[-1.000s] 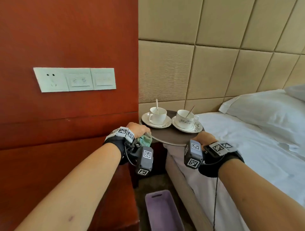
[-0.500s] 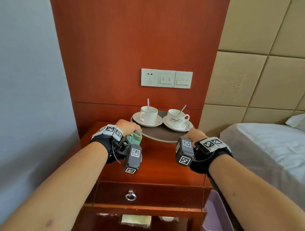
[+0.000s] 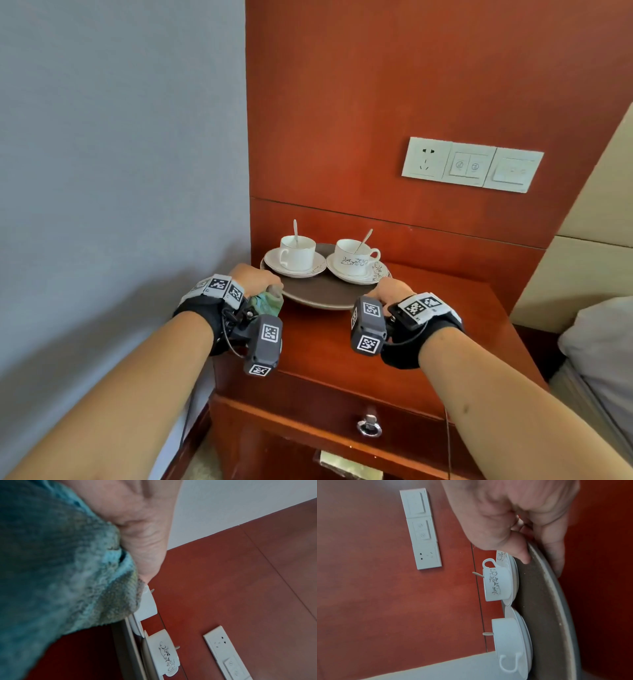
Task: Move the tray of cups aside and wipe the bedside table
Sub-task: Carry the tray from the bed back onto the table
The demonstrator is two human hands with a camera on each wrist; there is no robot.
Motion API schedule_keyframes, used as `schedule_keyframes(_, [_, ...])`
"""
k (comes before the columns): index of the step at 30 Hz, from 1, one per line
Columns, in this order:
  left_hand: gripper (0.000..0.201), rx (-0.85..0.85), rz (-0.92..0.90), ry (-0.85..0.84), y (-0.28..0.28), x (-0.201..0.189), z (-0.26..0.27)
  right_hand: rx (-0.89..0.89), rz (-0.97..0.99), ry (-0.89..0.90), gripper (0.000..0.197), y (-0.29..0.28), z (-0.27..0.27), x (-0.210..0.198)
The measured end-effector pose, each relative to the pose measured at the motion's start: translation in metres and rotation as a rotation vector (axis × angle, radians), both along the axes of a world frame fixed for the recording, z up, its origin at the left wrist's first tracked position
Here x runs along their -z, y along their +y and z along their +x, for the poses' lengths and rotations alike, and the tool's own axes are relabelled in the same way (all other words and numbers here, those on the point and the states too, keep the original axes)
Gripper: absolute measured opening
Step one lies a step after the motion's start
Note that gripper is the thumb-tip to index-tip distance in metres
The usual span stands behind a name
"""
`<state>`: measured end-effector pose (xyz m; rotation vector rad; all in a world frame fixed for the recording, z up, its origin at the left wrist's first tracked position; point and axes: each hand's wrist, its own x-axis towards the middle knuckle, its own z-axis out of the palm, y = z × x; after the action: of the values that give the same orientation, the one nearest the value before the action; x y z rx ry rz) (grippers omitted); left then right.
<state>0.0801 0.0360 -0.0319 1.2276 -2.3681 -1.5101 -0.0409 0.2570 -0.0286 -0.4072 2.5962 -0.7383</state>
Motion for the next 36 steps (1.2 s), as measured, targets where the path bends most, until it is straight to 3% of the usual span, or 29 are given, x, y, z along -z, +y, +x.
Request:
schedule_keyframes(3, [0.038,-0.021,0.003,-0.033,-0.017,0.009,0.001,-0.034,0.056,0.025,0.037,-0.021,-0.003,0.001])
schedule_keyframes(7, [0.055,-0.024,0.007,-0.067,-0.031,0.02,-0.007,-0.069,0.11,0.002,0.039,-0.038,-0.012,0.011])
schedule_keyframes(10, [0.053,-0.035,-0.02,-0.085,-0.032,0.022,-0.012,-0.02,0.063,-0.013,0.037,-0.044,-0.02,0.02])
schedule_keyframes(12, [0.048,-0.038,-0.036,-0.094,-0.032,0.023,-0.015,0.023,0.024,-0.014,0.028,-0.044,-0.025,0.024])
schedule_keyframes(14, [0.042,-0.039,-0.045,-0.101,-0.033,0.023,-0.019,0.068,-0.118,-0.137,0.003,-0.045,-0.028,0.028])
schedule_keyframes(16, [0.039,-0.044,-0.064,-0.107,-0.034,0.023,-0.023,0.112,-0.222,-0.246,0.02,-0.044,-0.038,0.034])
schedule_keyframes(20, [0.03,-0.045,-0.097,-0.119,-0.035,0.023,-0.032,0.126,-0.261,-0.308,0.022,-0.042,-0.052,0.039])
schedule_keyframes(25, [0.036,-0.02,-0.15,-0.18,-0.037,0.023,-0.031,0.11,-0.156,-0.316,0.022,-0.049,-0.041,0.029])
schedule_keyframes(28, [0.025,0.022,-0.212,-0.224,-0.033,0.02,-0.03,0.1,-0.009,-0.294,0.031,-0.044,-0.035,0.018])
schedule_keyframes(30, [0.017,0.05,-0.23,-0.256,-0.028,0.014,-0.028,0.071,0.008,-0.277,0.023,-0.041,-0.034,0.01])
schedule_keyframes(31, [0.017,0.059,-0.224,-0.262,-0.026,0.012,-0.028,0.055,0.018,-0.229,0.017,-0.039,-0.034,0.01])
schedule_keyframes(33, [0.024,0.067,-0.201,-0.254,-0.023,0.006,-0.028,0.028,-0.035,-0.175,0.03,-0.036,-0.036,0.008])
schedule_keyframes(36, [0.033,0.066,-0.204,-0.214,-0.013,0.0,-0.028,0.023,-0.105,-0.22,0.029,-0.029,-0.035,0.009])
